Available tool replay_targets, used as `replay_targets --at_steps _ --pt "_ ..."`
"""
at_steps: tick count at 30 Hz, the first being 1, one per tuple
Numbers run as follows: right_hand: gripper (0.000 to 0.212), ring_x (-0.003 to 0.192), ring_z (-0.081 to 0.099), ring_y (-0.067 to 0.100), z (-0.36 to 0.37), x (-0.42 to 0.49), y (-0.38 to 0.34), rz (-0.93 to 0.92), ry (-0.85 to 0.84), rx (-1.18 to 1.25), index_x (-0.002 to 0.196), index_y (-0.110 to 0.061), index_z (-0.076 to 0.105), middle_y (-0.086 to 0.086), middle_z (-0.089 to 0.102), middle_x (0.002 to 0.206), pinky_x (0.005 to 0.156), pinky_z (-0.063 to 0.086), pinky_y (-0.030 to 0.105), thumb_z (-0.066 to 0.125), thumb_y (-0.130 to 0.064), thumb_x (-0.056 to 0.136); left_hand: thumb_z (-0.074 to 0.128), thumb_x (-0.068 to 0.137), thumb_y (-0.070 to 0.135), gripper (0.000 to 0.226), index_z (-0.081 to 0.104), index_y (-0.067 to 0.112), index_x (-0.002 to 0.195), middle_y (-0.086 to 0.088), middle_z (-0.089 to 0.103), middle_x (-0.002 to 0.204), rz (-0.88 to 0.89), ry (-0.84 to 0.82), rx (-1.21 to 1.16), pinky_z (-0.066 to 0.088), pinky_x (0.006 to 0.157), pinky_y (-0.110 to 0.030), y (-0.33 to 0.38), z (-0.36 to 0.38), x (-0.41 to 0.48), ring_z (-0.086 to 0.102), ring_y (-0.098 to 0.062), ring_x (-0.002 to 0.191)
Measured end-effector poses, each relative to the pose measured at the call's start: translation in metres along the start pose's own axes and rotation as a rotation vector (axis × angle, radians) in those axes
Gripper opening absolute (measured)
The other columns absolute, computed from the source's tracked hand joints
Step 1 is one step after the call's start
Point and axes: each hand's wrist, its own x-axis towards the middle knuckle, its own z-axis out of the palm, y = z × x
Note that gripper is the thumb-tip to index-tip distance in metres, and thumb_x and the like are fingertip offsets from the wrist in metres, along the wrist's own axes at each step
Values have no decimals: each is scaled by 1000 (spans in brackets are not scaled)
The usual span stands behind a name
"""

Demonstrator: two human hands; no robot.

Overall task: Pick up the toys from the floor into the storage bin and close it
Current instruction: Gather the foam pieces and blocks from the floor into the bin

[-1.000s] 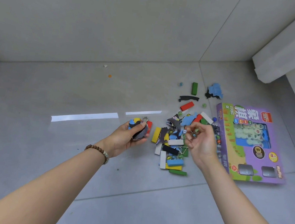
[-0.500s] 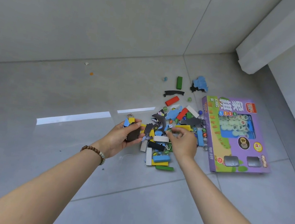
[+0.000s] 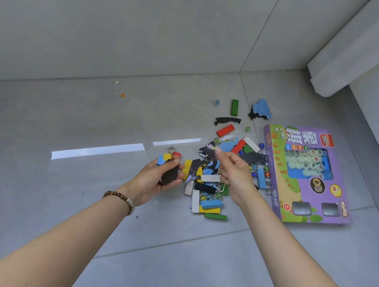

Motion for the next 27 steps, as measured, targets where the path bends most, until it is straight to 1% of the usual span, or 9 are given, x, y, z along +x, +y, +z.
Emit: replay_targets --at_steps 2,4,11,14,16,18,22,25,27 --pt "10 48 38 7 3 6 8 -158 51 -320 80 -19 68 -11 37 45 58 42 16 73 -28 79 58 91 18 12 62 16 102 -5 67 93 8 12 -1 59 67 -25 1 -3 1 65 -17 80" --pt "14 50 36 9 5 12 16 -247 58 -524 90 -20 72 -8 36 48 65 44 23 75 -24 77 59 91 18 11 62 16 101 -4 68 92 10 18 3 59 67 -25 2 -4 1 64 -17 81" --pt "19 54 40 5 8 16 21 -264 59 -839 100 -25 71 -8 43 59 54 35 24 70 -32 82 59 90 19 12 63 16 101 -5 68 95 9 22 21 59 68 -26 2 -3 3 64 -18 83" --pt "13 56 45 5 6 11 16 -172 54 -429 90 -18 68 -6 50 62 55 39 19 64 -29 87 60 90 19 15 63 14 104 -6 67 96 -1 16 29 60 67 -26 2 -1 3 65 -16 81" --pt "16 48 35 6 -4 4 11 -19 -9 50 78 -15 60 -5 42 59 44 28 17 53 -24 90 59 91 19 20 62 13 110 -5 67 96 -1 -3 35 59 63 -25 4 2 4 66 -15 77" --pt "22 47 30 9 -21 -1 7 39 -80 350 66 -14 49 -2 40 61 38 22 18 47 -23 86 58 92 18 21 61 13 112 -5 68 95 8 -15 50 58 61 -23 6 6 5 67 -13 74" --pt "37 43 30 8 -46 7 1 36 31 238 64 -16 46 -5 40 52 35 21 17 49 -37 94 57 92 17 16 61 14 107 -5 68 92 24 -7 58 58 60 -23 11 12 8 66 -15 76" --pt "18 41 27 6 -40 20 -14 -33 23 111 77 -18 59 -6 39 54 35 20 16 62 -31 88 57 92 16 14 61 14 106 -6 68 93 40 7 59 59 66 -25 18 14 11 67 -15 77" --pt "9 37 32 1 -29 30 -23 -97 60 -54 89 -18 66 -3 43 57 36 28 12 69 -24 83 57 92 16 13 62 15 104 -6 67 95 44 14 63 59 68 -25 24 16 13 66 -16 79"
